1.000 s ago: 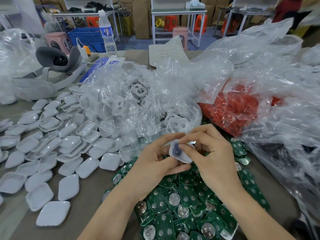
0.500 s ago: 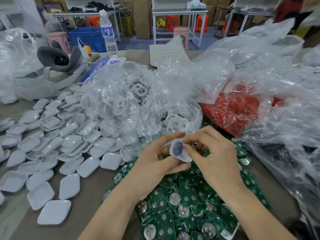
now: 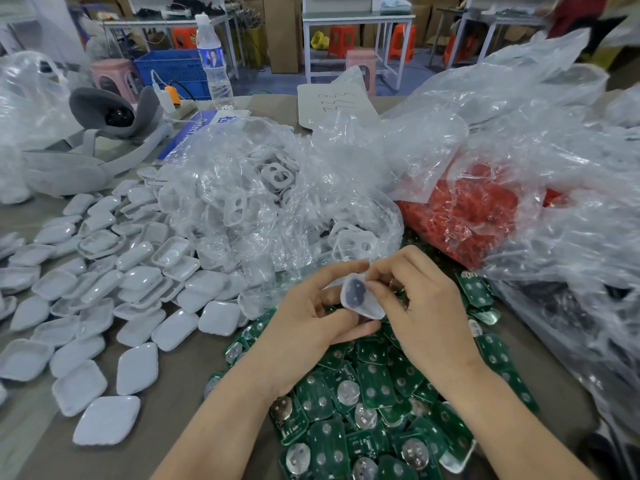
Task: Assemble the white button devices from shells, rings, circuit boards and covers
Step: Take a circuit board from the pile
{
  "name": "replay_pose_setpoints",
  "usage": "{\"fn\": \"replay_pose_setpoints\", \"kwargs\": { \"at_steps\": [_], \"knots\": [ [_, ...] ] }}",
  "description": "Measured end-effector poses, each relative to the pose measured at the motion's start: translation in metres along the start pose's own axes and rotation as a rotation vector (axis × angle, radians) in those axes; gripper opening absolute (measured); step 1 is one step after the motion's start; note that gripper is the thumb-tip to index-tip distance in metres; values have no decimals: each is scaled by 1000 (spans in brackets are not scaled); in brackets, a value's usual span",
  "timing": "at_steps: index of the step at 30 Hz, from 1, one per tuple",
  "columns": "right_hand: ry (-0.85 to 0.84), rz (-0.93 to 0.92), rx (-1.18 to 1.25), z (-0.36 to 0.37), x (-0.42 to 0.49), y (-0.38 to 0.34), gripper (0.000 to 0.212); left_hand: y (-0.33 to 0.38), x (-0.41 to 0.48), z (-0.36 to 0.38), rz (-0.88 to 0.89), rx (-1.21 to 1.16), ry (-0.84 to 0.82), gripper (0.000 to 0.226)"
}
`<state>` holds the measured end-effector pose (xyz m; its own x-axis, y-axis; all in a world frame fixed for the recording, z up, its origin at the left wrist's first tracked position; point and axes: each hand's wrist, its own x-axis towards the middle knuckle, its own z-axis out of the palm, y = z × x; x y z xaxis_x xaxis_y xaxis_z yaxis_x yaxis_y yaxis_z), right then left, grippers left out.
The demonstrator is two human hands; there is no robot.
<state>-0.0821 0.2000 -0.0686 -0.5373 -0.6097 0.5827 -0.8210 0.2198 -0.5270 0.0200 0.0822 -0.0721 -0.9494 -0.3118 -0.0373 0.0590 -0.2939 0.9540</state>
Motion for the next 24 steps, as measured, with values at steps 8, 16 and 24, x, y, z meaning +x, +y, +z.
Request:
{"fn": "replay_pose_setpoints", "kwargs": {
  "at_steps": [8,16,24],
  "knots": [
    [-13,265,237,-4,1,-2,18,0,-1,-1,2,-21,18,23],
    [-194,438,530,-17,7,2,17,1,2,1,4,-20,133,29],
    [-179,443,514,-16,7,1,13,-2,0,1,4,98,114,26]
  ]
}}
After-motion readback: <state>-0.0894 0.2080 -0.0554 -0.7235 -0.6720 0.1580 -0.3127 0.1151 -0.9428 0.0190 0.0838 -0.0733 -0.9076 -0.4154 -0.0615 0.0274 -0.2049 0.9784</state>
